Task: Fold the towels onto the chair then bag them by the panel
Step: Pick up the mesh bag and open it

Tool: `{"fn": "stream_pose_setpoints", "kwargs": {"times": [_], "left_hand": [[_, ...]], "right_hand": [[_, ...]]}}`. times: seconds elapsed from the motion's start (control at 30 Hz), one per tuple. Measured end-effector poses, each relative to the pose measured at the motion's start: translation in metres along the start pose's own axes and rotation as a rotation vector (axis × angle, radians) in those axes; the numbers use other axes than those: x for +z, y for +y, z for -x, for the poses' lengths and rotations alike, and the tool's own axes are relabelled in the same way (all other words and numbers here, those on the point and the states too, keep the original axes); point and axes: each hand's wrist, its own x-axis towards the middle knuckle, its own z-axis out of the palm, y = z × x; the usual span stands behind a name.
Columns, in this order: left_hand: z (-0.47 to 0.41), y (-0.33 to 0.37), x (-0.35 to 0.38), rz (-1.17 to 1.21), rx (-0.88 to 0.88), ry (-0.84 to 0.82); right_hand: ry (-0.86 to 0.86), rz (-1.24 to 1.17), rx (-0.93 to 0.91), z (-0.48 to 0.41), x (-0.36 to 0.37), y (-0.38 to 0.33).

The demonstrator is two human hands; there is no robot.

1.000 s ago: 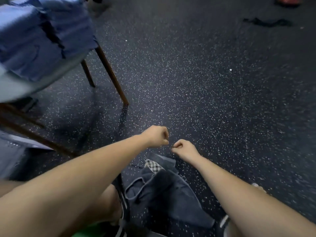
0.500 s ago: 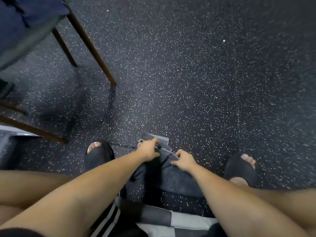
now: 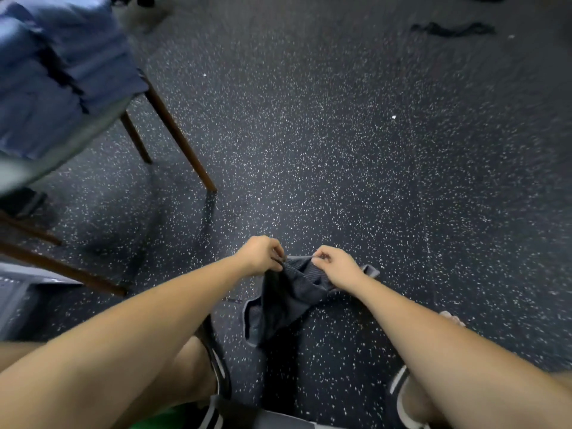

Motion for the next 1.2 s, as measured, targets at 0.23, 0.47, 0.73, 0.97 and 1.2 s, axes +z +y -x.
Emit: {"fn": "stream_pose_setpoints", "kwargs": {"times": [0.23,0.47,0.73,0.97,1.2], "left_hand": [[0.014,0.036,-0.113,-0.083,0.131,0.139],[0.056,0.094,-0.216,-0.162,0.258,0.240],[0.109,0.148,-0.276,0.021,0.396,0.264],[0.112,0.189,-0.272,0.201,0.490,0.400],[0.102,0.214,-0.260,0.334,0.602,0.337]], "right_hand": [[0.075,0.133,-0.173,-0.008,-0.091,-0.073],[0.166,0.261,-0.311,0.010,-0.186,-0.148],[0.236,0.320,-0.461,0.059,-0.274,-0.219],[0.259,0.435,-0.614,0.101,-0.306,-0.259],[0.266,0.400,-0.712,0.116,-0.312,-0.263]]}}
